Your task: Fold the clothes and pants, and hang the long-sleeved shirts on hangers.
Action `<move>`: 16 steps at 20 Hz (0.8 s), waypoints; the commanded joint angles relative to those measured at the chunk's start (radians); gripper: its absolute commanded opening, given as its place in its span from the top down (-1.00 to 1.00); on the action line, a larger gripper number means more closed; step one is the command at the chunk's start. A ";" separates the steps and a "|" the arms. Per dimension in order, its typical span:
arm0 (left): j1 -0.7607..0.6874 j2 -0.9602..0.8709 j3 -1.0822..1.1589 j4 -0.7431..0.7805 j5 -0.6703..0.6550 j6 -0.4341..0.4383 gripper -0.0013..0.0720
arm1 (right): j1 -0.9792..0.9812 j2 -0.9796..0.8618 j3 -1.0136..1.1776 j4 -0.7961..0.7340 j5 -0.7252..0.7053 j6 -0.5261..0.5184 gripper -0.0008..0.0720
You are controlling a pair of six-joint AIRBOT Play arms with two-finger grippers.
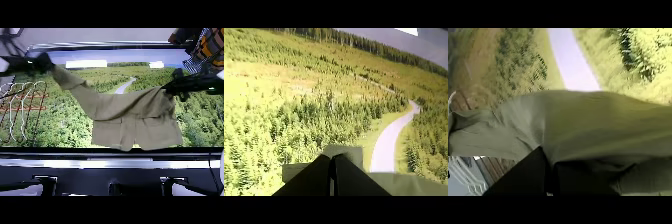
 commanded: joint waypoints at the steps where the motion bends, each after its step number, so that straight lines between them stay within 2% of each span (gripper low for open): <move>1: -0.082 -0.215 -0.011 -0.040 0.157 -0.004 0.90 | 0.077 -0.202 -0.066 0.014 -0.371 -0.125 0.81; 3: -0.089 -0.256 -0.011 -0.112 0.141 -0.010 0.84 | 0.072 -0.234 -0.066 0.008 -0.414 -0.132 0.55; 4: -0.083 -0.259 -0.011 -0.131 0.111 -0.010 0.49 | 0.053 -0.230 -0.061 0.009 -0.388 -0.155 0.31; 6: -0.053 -0.241 -0.011 -0.137 0.034 -0.009 -0.80 | -0.017 -0.202 -0.039 0.005 -0.265 -0.250 -0.22; 7: -0.025 -0.224 -0.011 -0.137 -0.013 -0.005 -0.93 | -0.066 -0.179 -0.026 -0.008 -0.187 -0.283 -0.40; 10: 0.087 -0.151 -0.021 -0.125 -0.208 0.022 -0.93 | -0.248 -0.079 -0.006 -0.187 0.037 -0.363 -0.87; 12: 0.139 -0.083 -0.100 -0.125 -0.260 0.056 -0.93 | -0.347 -0.032 -0.026 -0.361 0.136 -0.420 -0.86; 16: 0.148 0.072 -0.396 -0.130 -0.217 0.081 -0.92 | -0.457 -0.029 -0.176 -0.306 0.158 -0.482 -0.86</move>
